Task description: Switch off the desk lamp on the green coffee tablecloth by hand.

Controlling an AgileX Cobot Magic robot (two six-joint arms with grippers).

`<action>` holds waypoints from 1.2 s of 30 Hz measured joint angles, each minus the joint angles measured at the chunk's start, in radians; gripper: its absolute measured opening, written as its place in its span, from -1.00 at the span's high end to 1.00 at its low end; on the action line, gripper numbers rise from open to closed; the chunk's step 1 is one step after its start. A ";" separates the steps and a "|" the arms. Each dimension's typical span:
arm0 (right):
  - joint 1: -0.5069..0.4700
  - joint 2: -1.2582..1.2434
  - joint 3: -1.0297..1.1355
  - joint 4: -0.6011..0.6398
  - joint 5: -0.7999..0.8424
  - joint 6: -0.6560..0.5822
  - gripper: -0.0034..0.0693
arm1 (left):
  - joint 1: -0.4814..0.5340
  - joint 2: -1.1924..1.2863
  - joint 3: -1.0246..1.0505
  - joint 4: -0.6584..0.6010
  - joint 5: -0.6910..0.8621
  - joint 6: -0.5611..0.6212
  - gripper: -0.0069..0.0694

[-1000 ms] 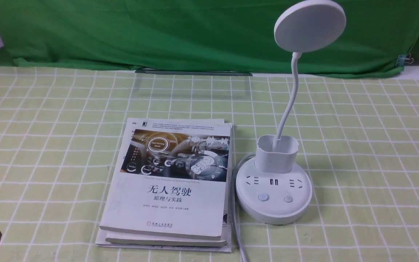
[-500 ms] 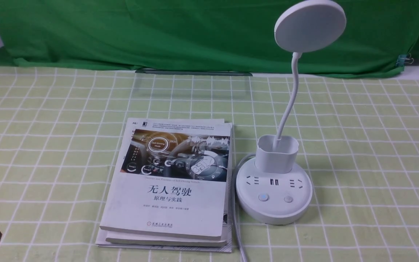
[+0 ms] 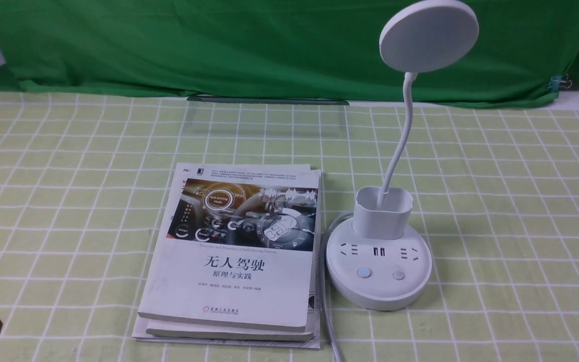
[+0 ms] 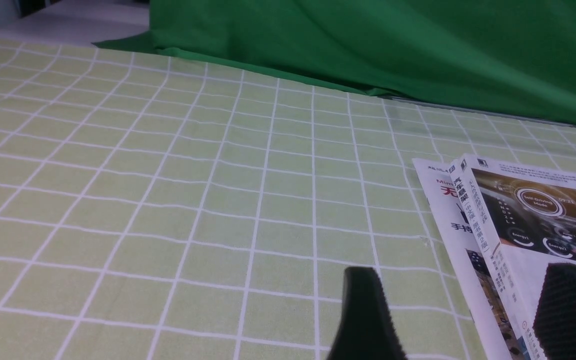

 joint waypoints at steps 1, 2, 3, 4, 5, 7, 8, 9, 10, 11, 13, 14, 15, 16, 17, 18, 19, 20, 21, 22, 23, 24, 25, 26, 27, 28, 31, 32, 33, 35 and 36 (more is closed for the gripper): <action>0.000 0.000 0.000 0.000 0.000 0.000 0.76 | 0.000 0.000 0.000 0.000 0.000 0.000 -0.26; 0.000 0.000 0.000 0.000 0.000 0.000 0.76 | 0.000 0.000 0.000 0.000 0.000 0.000 -0.26; 0.000 0.000 0.000 0.000 0.000 0.000 0.75 | 0.000 0.000 0.000 0.000 0.000 0.000 -0.26; 0.000 0.000 0.000 0.000 0.000 0.000 0.75 | 0.000 0.000 0.000 0.000 0.000 0.000 -0.26; 0.000 0.000 0.000 0.000 0.001 -0.001 0.74 | 0.000 0.000 0.000 0.000 0.000 0.000 -0.26; 0.000 0.000 0.000 0.000 0.001 0.000 0.72 | 0.000 0.000 0.000 0.000 0.000 0.000 -0.26; 0.000 0.000 0.000 0.000 0.001 0.000 0.72 | 0.000 0.000 0.000 0.000 0.000 0.000 -0.26; 0.000 0.000 0.000 0.000 0.002 0.000 0.71 | 0.000 0.000 0.000 0.000 0.000 0.000 -0.26; 0.000 0.000 0.000 0.000 0.003 0.000 0.70 | 0.000 0.000 0.000 0.000 0.000 0.000 -0.26; 0.000 0.000 0.000 0.000 0.003 0.000 0.69 | 0.000 0.000 0.000 0.000 0.000 0.000 -0.26; 0.000 0.000 0.000 0.000 0.003 0.000 0.67 | 0.000 0.000 0.000 0.000 0.000 0.000 -0.26; 0.000 0.000 0.000 0.000 0.003 0.000 0.66 | 0.000 0.000 0.000 0.000 0.000 0.000 -0.26; 0.000 0.000 0.000 0.000 0.003 0.000 0.65 | 0.000 0.000 0.000 0.000 0.000 0.000 -0.26; 0.000 0.000 0.000 0.000 0.003 0.000 0.64 | 0.000 0.000 0.000 0.000 0.000 0.000 -0.26; 0.000 0.000 0.000 0.000 0.003 0.000 0.63 | 0.000 0.000 0.000 0.000 0.000 0.000 -0.26; 0.000 0.000 0.000 0.000 0.003 0.000 0.62 | 0.000 0.000 0.000 0.000 0.000 0.000 -0.26; 0.000 0.000 0.000 0.000 0.003 0.000 0.62 | 0.000 0.000 0.000 0.000 0.000 0.000 -0.26; 0.000 0.000 0.000 0.000 0.003 0.000 0.61 | 0.000 0.000 0.000 0.000 0.000 0.000 -0.26; 0.000 0.000 0.000 0.000 0.003 0.000 0.61 | 0.000 0.000 0.000 0.000 0.000 0.000 -0.26; 0.000 0.000 0.000 0.000 0.003 0.000 0.60 | 0.000 0.000 0.000 0.000 0.000 0.000 -0.26; 0.000 0.000 0.000 0.000 0.003 0.000 0.59 | 0.000 0.000 0.000 0.000 0.000 0.000 -0.26; 0.000 0.000 0.000 0.000 0.003 0.000 0.58 | 0.000 0.000 0.000 0.000 0.000 0.000 -0.26; 0.000 0.000 0.000 0.000 0.003 0.000 0.58 | 0.000 0.000 0.000 0.000 0.000 0.000 -0.26; 0.000 0.000 0.000 0.000 0.003 0.000 0.57 | 0.000 0.000 0.000 0.000 0.000 0.000 -0.26; 0.000 0.000 0.000 0.000 0.003 0.000 0.56 | 0.000 0.000 0.000 0.000 0.000 0.000 -0.26; 0.000 0.000 0.000 0.000 0.003 0.000 0.56 | 0.000 0.000 0.000 0.000 0.000 0.000 -0.26; 0.000 0.000 0.000 0.000 0.003 0.000 0.55 | 0.000 0.000 0.000 0.000 0.000 0.000 -0.26; 0.000 0.000 0.000 0.000 0.003 0.000 0.54 | 0.000 0.000 0.000 0.000 0.000 0.000 -0.26; 0.000 0.000 0.000 0.000 0.003 0.000 0.53 | 0.000 0.000 0.000 0.000 0.000 0.000 -0.26; 0.000 0.000 0.000 0.000 0.003 0.000 0.51 | 0.000 0.000 0.000 0.000 0.000 0.000 -0.26; 0.000 0.000 0.000 0.000 0.003 0.000 0.51 | 0.000 0.000 0.000 0.000 0.000 0.000 -0.26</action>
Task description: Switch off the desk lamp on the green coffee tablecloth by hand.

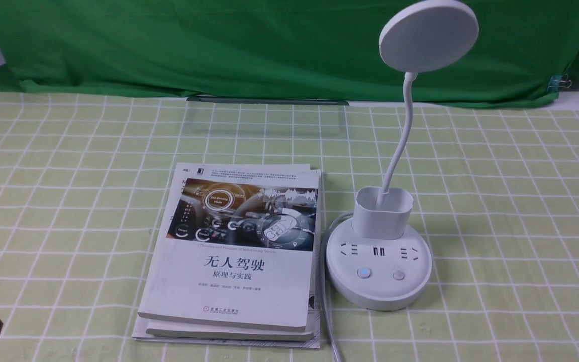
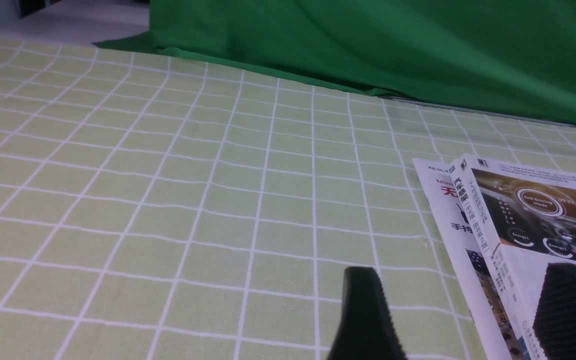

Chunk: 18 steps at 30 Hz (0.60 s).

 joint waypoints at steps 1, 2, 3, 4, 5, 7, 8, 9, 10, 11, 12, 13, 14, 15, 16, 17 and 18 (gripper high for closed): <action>0.000 0.000 0.000 0.000 0.000 0.000 0.51 | 0.000 0.000 0.000 0.000 0.000 0.000 -0.26; 0.000 0.000 0.000 0.000 0.000 0.000 0.50 | 0.000 0.000 0.000 0.000 0.000 0.000 -0.26; 0.000 0.000 0.000 0.000 0.000 0.000 0.49 | 0.000 0.000 0.000 0.000 0.000 0.000 -0.26; 0.000 0.000 0.000 0.000 0.000 0.000 0.49 | 0.000 0.000 0.000 0.000 0.000 0.000 -0.26; 0.000 0.000 0.000 0.000 0.000 0.000 0.48 | 0.000 0.000 0.000 0.000 0.000 0.000 -0.26; 0.000 0.000 0.000 0.000 0.000 0.000 0.46 | 0.000 0.000 0.000 0.000 0.000 0.000 -0.26; 0.000 0.000 0.000 0.000 0.000 0.000 0.46 | 0.000 0.000 0.000 0.000 0.000 0.000 -0.26; 0.000 0.000 0.000 0.000 0.000 0.000 0.45 | 0.000 0.000 0.000 0.000 0.000 0.000 -0.26; 0.000 0.000 0.000 0.000 0.000 0.000 0.44 | 0.000 0.000 0.000 0.000 0.000 0.000 -0.26; 0.000 0.000 0.000 0.000 0.000 0.000 0.43 | 0.000 0.000 0.000 0.000 0.000 0.000 -0.26; 0.000 0.000 0.000 0.000 0.000 0.000 0.43 | 0.000 0.000 0.000 0.000 0.000 0.000 -0.26; 0.000 0.000 0.000 0.000 0.000 0.000 0.42 | 0.000 0.000 0.000 0.000 0.000 0.000 -0.26; 0.000 0.000 0.000 0.000 0.000 0.000 0.41 | 0.000 0.000 0.000 0.000 0.000 0.000 -0.26; 0.000 0.000 0.000 0.000 0.000 0.000 0.41 | 0.000 0.000 0.000 0.000 0.000 0.000 -0.26; 0.000 0.000 0.000 0.000 0.000 0.000 0.40 | 0.000 0.000 0.000 0.000 0.000 0.000 -0.26; 0.000 0.000 0.000 0.000 0.000 0.000 0.40 | 0.000 0.000 0.000 0.000 0.000 0.000 -0.26; 0.000 0.000 0.000 0.000 0.000 0.000 0.38 | 0.000 0.000 0.000 0.000 0.000 0.000 -0.26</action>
